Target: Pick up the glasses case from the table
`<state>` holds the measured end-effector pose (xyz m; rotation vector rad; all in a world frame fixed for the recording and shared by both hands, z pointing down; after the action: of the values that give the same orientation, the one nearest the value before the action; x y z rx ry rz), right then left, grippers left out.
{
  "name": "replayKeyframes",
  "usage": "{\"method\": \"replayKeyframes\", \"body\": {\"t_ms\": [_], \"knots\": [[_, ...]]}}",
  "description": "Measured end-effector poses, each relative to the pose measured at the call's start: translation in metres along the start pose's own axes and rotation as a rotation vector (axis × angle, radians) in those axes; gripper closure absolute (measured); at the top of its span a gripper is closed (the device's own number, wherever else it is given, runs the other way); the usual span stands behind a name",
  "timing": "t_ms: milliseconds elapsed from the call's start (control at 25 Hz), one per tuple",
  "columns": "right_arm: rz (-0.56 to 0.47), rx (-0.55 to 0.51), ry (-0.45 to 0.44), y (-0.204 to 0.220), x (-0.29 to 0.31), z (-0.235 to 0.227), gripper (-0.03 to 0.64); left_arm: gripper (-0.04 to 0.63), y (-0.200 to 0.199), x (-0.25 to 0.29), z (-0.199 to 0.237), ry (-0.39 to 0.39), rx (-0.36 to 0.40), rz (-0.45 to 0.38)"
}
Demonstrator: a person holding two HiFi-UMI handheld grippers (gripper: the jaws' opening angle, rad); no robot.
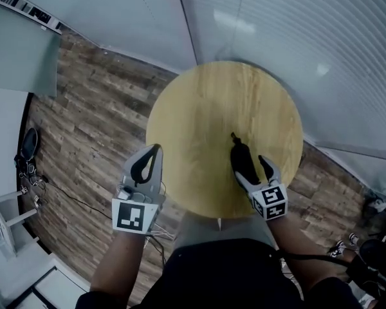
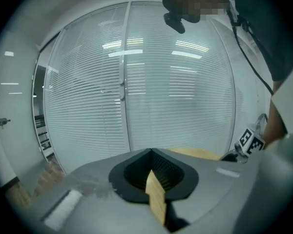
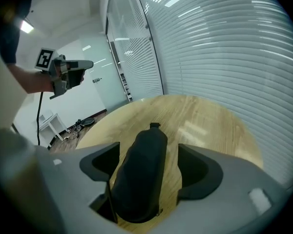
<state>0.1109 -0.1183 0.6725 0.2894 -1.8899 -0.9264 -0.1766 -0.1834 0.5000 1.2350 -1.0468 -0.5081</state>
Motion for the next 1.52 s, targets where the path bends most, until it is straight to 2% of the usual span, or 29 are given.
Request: {"method": "replayKeyframes", "body": {"t_ms": [320,600,720,1160,1400,1520], "knots": [[0.051,0.006,-0.054,0.017,0.031,0.007,0.229,0.589,0.017,0.001,0.01,-0.027,-0.003,0.049],[0.15,-0.031,-0.09,0.022,0.054,0.021,0.224,0.589,0.026,-0.009,0.01,-0.058,-0.021,0.069],[0.154,-0.042,-0.108,0.024,0.058,0.024,0.272,0.589,0.03,-0.019,0.011,-0.078,-0.027,0.073],[0.066,-0.051,-0.116,-0.013,0.029,0.028,0.293,0.589,0.031,-0.06,0.011,-0.093,-0.044,0.092],[0.005,-0.035,-0.12,-0.037,-0.005,0.034,0.293,0.589,0.022,-0.069,0.001,-0.078,-0.061,0.046],[-0.032,-0.034,-0.114,-0.052,-0.027,0.036,0.293,0.589,0.015,-0.072,-0.003,-0.052,-0.041,0.029]]}}
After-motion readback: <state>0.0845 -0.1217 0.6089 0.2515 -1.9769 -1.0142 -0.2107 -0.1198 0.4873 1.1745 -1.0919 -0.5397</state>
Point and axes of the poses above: the fingertips, and each gripper's own axes: x forward along the fingers, z to its left, y out of its underside, the point moved 7 cm from there along -x, backward along the fingers, and after that the axes turned 1 degree about -x, right-handed, at the moved point
